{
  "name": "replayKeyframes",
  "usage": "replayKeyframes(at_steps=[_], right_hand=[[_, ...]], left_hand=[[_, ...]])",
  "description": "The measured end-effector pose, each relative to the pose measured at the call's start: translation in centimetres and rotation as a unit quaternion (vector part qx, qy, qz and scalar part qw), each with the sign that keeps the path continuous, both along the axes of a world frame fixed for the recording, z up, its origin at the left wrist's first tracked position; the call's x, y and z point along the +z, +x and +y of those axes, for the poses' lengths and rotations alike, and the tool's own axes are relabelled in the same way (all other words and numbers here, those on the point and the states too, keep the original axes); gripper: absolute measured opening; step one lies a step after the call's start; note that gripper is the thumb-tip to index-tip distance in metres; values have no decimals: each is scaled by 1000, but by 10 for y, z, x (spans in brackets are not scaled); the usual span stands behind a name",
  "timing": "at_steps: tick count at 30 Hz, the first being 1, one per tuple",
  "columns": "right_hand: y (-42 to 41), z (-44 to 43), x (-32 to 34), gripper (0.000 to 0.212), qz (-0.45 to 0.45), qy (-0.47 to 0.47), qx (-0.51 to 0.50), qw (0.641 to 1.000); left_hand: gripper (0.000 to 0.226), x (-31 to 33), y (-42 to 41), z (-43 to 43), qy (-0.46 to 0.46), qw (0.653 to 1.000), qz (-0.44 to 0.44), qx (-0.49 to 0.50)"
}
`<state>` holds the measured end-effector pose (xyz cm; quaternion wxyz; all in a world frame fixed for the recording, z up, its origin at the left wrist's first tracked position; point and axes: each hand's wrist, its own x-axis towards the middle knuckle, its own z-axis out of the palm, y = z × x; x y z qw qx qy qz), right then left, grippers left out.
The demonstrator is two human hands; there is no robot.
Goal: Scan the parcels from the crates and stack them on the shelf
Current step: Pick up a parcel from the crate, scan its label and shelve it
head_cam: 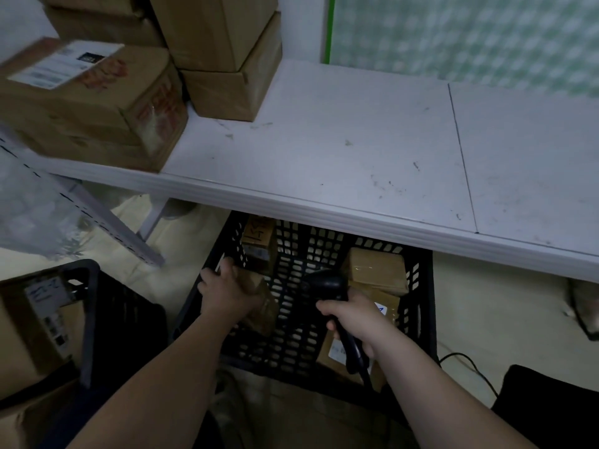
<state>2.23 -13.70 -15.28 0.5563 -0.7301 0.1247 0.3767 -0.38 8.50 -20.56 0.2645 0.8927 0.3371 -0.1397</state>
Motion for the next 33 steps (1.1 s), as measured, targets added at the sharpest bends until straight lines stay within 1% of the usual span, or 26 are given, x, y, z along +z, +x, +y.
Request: replayKeyframes(at_steps=[2,5,7,9,10,11,13,15,17,20,21,22,24,29,31,33], right_hand=[[-3,-4,6,11,-9,6,-6,1000],[-8,-7,16,12,-17,13,-22,1000],[-13,-9,26,12,-26,20,-37,999],[-18,-10,37,16,-34,30,-57,997],[-20,-12,42,19,-37,39,-69,996],[-23,-13,47,22,-41,51,-80,995],[-27,-15,57,24,-50,78,-104,990],[-31,-17,66,28,-62,96,-131,985],[-34,-20,76,30,-75,119,-157,978],[-40,-24,92,33,-96,156,-187,965],[-42,-26,98,32,-104,164,-197,961],[-44,-27,105,31,-114,168,-206,957],[-45,-31,118,30,-141,175,-218,950],[-44,-41,146,20,-188,199,-238,932],[-41,-46,156,20,-203,209,-260,921],[-38,-51,164,14,-221,227,-270,909]], left_hand=[[98,18,0,-3,-22,1000,-14,5],[95,47,-3,-3,-53,997,-37,32],[98,69,-10,1,-104,990,-69,66],[98,90,-21,5,-168,974,-117,101],[95,100,-27,6,-193,964,-144,116],[87,110,-33,8,-217,952,-173,131],[67,126,-43,12,-283,921,-221,154],[55,143,-53,16,-332,898,-233,168],[47,157,-63,18,-364,882,-247,166],[29,174,-75,16,-393,867,-276,135],[27,178,-78,14,-402,860,-287,124],[31,181,-81,14,-414,853,-295,116],[47,186,-86,16,-441,838,-305,101],[64,194,-93,13,-515,785,-339,55],[67,196,-94,12,-531,763,-363,61],[61,200,-95,11,-537,755,-374,54]])
